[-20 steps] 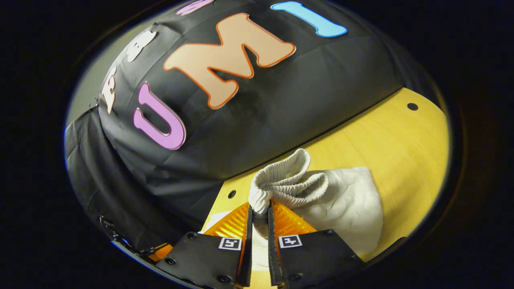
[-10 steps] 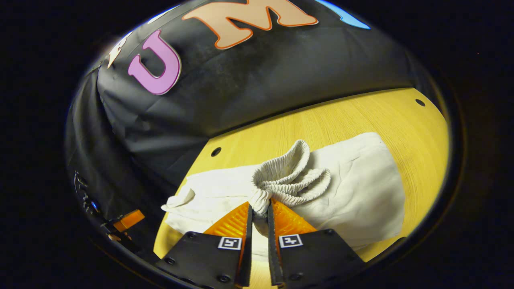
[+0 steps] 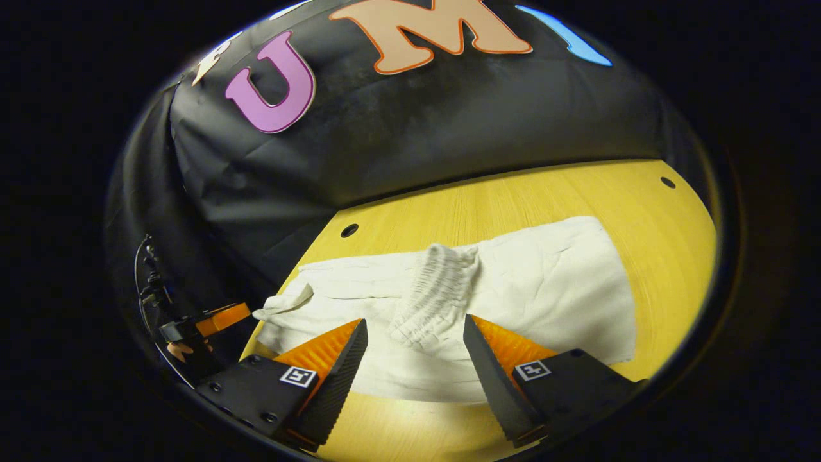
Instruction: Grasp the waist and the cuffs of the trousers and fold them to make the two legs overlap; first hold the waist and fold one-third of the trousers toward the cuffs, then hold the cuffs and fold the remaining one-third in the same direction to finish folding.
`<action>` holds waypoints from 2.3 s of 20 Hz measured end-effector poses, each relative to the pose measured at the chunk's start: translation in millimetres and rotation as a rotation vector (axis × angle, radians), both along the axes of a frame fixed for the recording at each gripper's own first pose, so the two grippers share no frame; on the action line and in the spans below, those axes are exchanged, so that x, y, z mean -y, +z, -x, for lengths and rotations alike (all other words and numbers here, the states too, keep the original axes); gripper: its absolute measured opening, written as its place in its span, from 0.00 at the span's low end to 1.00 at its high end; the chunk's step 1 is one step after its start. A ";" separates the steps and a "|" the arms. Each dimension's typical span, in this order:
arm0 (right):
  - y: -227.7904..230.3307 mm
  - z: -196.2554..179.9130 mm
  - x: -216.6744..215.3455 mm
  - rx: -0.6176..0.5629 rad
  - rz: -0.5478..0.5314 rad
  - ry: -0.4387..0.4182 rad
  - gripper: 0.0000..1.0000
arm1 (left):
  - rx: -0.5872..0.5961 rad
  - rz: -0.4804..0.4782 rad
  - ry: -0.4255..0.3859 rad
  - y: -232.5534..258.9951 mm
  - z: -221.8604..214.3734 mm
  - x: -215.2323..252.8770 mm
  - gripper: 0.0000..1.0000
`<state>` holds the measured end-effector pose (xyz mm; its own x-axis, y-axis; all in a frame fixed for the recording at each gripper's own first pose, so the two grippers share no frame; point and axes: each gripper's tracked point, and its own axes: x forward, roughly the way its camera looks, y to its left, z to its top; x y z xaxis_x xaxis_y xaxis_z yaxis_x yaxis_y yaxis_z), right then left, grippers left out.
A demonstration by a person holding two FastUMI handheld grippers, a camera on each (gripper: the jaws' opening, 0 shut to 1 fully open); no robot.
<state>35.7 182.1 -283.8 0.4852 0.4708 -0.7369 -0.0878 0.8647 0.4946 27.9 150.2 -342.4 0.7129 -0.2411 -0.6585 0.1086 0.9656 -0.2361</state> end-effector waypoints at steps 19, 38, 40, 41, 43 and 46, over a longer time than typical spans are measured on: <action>-9.6 34.6 54.2 -0.050 0.083 -0.137 0.96 | -0.155 -0.090 -0.105 -74.4 -18.4 9.3 0.87; 6.2 48.4 107.5 -0.045 0.032 -0.186 0.96 | -0.020 -0.057 -0.042 16.3 -44.8 71.8 0.00; 4.6 52.0 118.8 -0.046 0.040 -0.183 0.96 | 0.006 -0.028 -0.041 35.1 -46.2 86.1 0.00; 4.0 52.9 123.4 -0.049 0.039 -0.186 0.96 | 0.018 -0.022 -0.044 42.2 -47.5 93.7 0.00; 4.0 55.5 134.7 -0.053 0.036 -0.195 0.96 | 0.038 -0.013 -0.051 56.7 -47.5 107.7 0.00; 5.4 59.5 153.2 -0.050 0.039 -0.205 0.96 | 0.052 0.015 -0.060 73.4 -48.5 135.0 0.00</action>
